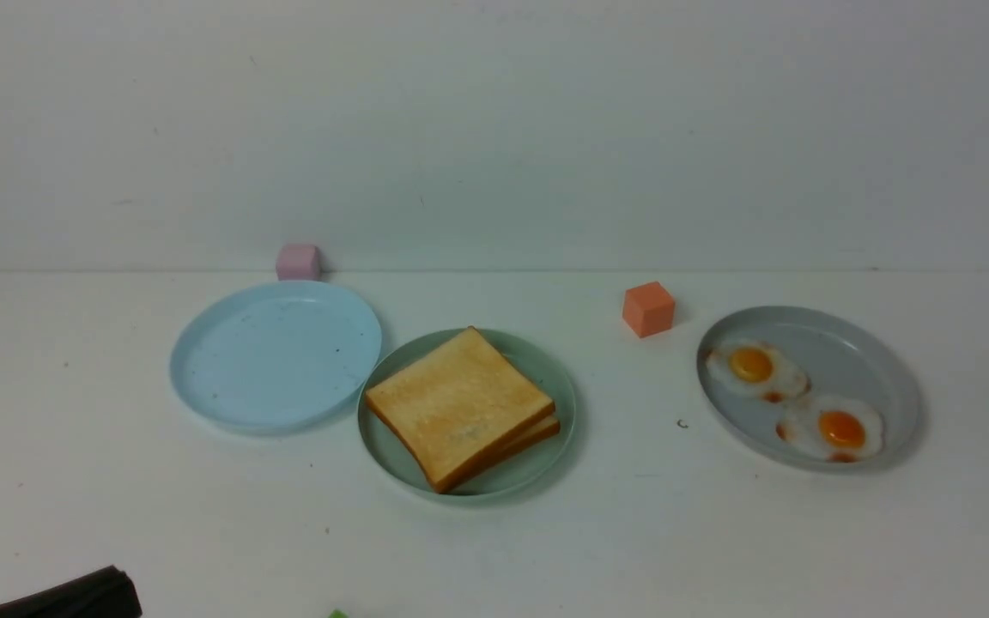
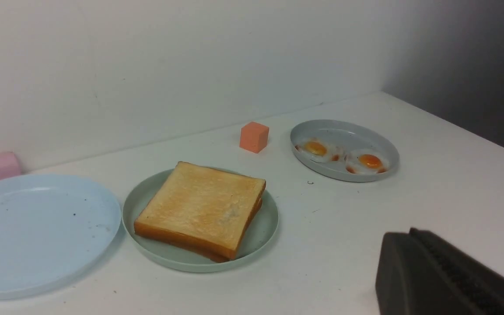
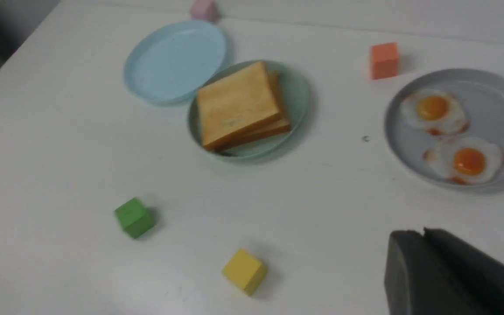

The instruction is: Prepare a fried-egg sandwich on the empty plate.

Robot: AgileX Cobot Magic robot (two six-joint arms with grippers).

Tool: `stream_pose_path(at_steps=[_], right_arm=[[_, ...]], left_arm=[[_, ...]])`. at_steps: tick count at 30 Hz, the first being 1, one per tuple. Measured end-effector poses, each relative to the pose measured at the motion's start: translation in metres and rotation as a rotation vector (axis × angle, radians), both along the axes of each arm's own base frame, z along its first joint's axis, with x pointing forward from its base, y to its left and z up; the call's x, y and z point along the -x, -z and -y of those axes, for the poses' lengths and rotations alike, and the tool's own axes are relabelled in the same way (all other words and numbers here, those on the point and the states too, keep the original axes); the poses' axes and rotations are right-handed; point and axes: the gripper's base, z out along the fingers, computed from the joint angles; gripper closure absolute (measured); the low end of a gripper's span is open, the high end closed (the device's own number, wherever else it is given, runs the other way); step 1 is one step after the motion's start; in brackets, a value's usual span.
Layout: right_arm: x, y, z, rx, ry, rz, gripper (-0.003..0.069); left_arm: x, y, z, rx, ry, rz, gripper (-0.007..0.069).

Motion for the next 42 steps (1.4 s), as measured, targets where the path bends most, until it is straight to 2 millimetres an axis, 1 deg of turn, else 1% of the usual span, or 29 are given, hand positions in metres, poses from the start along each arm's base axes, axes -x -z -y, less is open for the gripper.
stream_pose_path(at_steps=[1,2,3,4,5,6,7,8,10,11,12,14,16,42], right_arm=[[0.003,0.023,0.006,0.020,0.055,0.048,0.0665],[0.006,0.034,0.009,0.031,0.081,0.101,0.0669],[0.006,0.051,0.013,0.049,0.120,0.141,0.0670],[0.004,0.057,0.013,0.054,0.129,0.123,0.0670],[0.005,0.092,0.018,0.080,0.201,0.182,0.0669],[0.007,0.104,0.019,0.085,0.224,0.210,0.0669],[0.006,0.128,0.022,0.092,0.268,0.230,0.0669],[0.007,0.131,0.022,0.090,0.275,0.255,0.0669],[0.007,0.168,0.025,0.098,0.324,0.266,0.0669],[0.007,0.195,0.026,0.098,0.344,0.275,0.0670],[0.007,0.197,0.026,0.098,0.345,0.275,0.0670],[0.006,0.225,0.026,0.097,0.351,0.259,0.0670],[0.005,0.240,0.026,0.100,0.350,0.224,0.0670],[0.004,0.239,0.026,0.072,0.355,0.245,0.0662]], left_arm=[[0.000,0.000,0.000,-0.001,0.000,-0.001,0.0638],[0.000,0.000,0.000,-0.001,0.000,-0.001,0.0638],[0.000,0.000,0.000,-0.001,0.000,-0.001,0.0638],[0.000,0.000,0.000,-0.001,0.000,-0.001,0.0638],[0.000,0.000,0.000,-0.001,0.000,-0.001,0.0638],[0.000,0.000,0.000,-0.001,0.000,-0.001,0.0638],[0.000,0.000,0.000,0.000,0.000,-0.002,0.0638],[0.000,0.000,0.000,0.000,0.000,-0.002,0.0638],[0.000,0.000,0.000,0.001,0.000,-0.002,0.0638],[0.000,0.000,0.000,0.001,0.000,-0.002,0.0638],[0.000,0.000,0.000,0.001,0.000,-0.002,0.0638],[0.000,0.000,0.000,0.001,0.000,-0.002,0.0638],[0.000,0.000,0.000,0.002,0.000,-0.003,0.0637],[0.000,0.000,0.000,0.001,0.000,-0.004,0.0622]])
